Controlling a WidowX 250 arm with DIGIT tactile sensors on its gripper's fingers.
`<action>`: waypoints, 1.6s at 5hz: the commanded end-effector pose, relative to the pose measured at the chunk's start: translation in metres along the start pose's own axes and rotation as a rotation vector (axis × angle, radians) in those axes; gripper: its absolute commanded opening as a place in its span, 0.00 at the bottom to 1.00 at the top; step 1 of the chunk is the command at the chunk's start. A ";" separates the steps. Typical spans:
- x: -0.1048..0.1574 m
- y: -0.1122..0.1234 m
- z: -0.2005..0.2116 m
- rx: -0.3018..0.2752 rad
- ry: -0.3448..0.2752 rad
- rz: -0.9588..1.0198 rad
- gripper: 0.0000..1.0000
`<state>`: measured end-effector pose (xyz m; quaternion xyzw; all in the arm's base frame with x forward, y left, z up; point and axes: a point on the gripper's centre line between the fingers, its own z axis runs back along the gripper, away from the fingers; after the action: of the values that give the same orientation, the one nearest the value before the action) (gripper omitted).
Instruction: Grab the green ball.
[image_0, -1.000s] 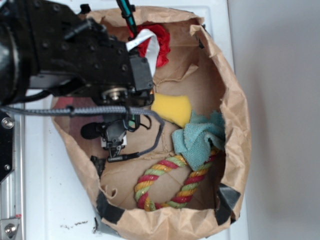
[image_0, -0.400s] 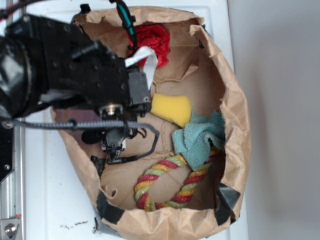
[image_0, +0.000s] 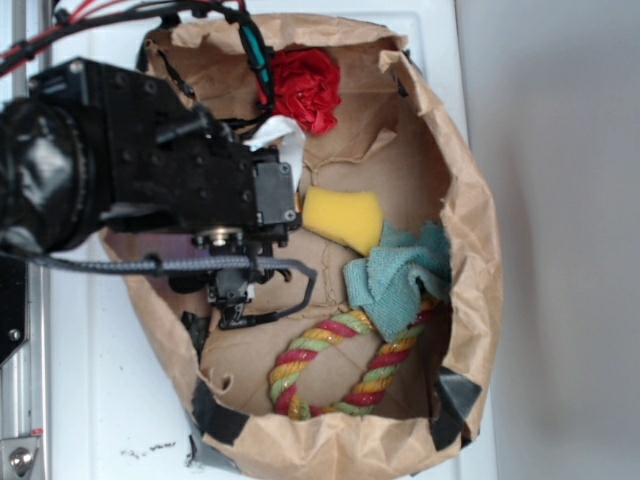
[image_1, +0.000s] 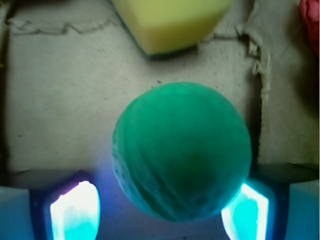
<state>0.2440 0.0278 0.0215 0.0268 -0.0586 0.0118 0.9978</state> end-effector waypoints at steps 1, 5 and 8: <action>0.016 -0.006 0.005 -0.003 -0.036 -0.012 1.00; 0.029 0.000 0.017 -0.058 -0.096 0.041 1.00; 0.032 -0.003 0.017 -0.085 -0.105 0.058 0.95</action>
<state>0.2636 0.0209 0.0252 -0.0192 -0.0827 0.0405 0.9956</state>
